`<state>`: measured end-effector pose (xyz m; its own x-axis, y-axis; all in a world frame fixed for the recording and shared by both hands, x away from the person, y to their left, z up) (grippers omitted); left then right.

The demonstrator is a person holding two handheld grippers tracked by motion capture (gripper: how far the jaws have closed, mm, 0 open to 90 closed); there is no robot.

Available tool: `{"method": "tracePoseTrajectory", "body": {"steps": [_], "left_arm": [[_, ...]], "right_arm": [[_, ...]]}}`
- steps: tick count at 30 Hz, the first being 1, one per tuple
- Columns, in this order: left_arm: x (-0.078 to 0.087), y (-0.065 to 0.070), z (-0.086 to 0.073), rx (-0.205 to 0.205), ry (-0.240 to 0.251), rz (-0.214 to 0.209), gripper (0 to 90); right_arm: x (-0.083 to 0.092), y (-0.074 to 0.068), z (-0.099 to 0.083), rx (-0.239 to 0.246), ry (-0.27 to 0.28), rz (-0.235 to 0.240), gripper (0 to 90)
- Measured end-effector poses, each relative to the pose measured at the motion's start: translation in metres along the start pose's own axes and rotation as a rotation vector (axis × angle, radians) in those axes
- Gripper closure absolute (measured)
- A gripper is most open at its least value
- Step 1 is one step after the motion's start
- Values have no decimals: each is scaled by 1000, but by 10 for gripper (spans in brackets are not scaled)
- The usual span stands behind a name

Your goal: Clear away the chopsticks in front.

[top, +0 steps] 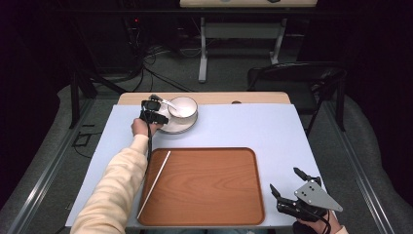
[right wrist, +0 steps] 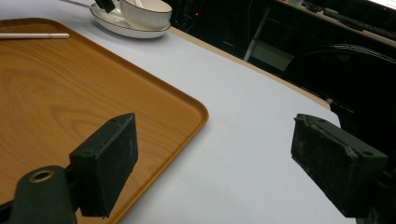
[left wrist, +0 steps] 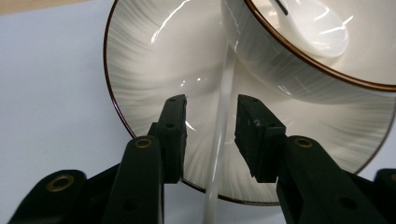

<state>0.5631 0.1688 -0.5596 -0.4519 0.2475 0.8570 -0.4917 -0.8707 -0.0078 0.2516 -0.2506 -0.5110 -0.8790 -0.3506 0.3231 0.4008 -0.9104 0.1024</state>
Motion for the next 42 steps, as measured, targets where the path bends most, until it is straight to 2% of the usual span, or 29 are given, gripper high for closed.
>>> {"method": "tracePoseTrajectory", "body": {"steps": [2, 3, 8, 11, 16, 25, 27, 36, 42], "left_arm": [[-6, 3, 0, -35, -32, -6, 625], [-9, 4, 1, -35, -42, -3, 632], [-12, 6, 4, -47, -57, 16, 770], [-9, 6, 8, -75, -75, 47, 834], [-6, 2, 9, -77, -77, 57, 841], [12, -11, 7, -9, -20, 43, 844], [20, -18, 4, 21, 2, 37, 844], [40, -24, -5, 49, 42, 33, 844], [60, -26, -15, 74, 74, 26, 844]], "right_arm": [[0, 0, 0, 1, 0, 1, 143], [0, 0, 0, 1, -1, 0, 143], [0, 0, 0, 0, 1, -2, 143], [0, 0, 0, -1, -1, 0, 143], [0, 0, 0, -2, 1, 0, 143], [0, 0, 0, -1, 0, -2, 143], [0, 0, 0, 0, -1, -1, 143], [0, 0, 0, 2, -1, -3, 143], [-1, 0, 0, 2, -6, -2, 143]]}}
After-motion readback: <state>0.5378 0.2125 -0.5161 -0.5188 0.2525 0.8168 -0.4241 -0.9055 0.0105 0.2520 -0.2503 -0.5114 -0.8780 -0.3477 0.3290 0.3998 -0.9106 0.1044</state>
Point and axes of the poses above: each handheld gripper's, and its own axes: x roughly backward along the jaws, z roughly out of its top, y roughly to its right, the point moved 5 cm from there along -x, roughly forward along the jaws, and after that the axes turned 10 degrees about -x, right-handed, at the moved point
